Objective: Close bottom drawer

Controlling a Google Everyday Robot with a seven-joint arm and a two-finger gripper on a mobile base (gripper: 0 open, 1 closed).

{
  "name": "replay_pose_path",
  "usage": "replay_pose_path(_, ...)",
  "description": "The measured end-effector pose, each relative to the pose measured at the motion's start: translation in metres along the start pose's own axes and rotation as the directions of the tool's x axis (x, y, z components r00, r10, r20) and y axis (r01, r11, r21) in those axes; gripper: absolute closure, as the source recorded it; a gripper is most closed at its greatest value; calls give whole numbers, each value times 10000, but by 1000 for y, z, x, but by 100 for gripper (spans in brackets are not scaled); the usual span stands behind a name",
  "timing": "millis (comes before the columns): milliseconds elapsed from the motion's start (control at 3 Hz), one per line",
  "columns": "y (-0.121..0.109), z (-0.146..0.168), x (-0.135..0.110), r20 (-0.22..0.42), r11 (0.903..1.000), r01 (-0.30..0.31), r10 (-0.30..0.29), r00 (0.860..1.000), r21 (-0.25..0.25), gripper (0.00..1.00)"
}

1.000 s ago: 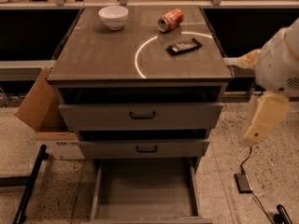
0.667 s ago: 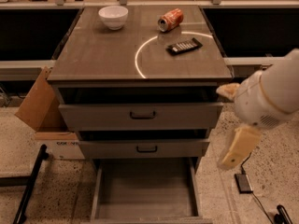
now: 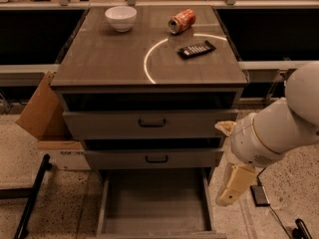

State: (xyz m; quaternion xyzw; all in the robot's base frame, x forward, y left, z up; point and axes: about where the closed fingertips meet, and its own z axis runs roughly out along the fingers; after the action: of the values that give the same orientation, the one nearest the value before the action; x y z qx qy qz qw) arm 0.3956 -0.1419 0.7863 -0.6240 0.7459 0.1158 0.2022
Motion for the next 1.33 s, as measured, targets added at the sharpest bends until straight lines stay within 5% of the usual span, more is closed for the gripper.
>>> replay_pose_path(667, 1, 57, 55, 450, 9989, -34, 56, 9990, -472, 0)
replay_pose_path(1333, 19, 139, 125, 1239, 9861, 151, 57, 9923, -1657, 0)
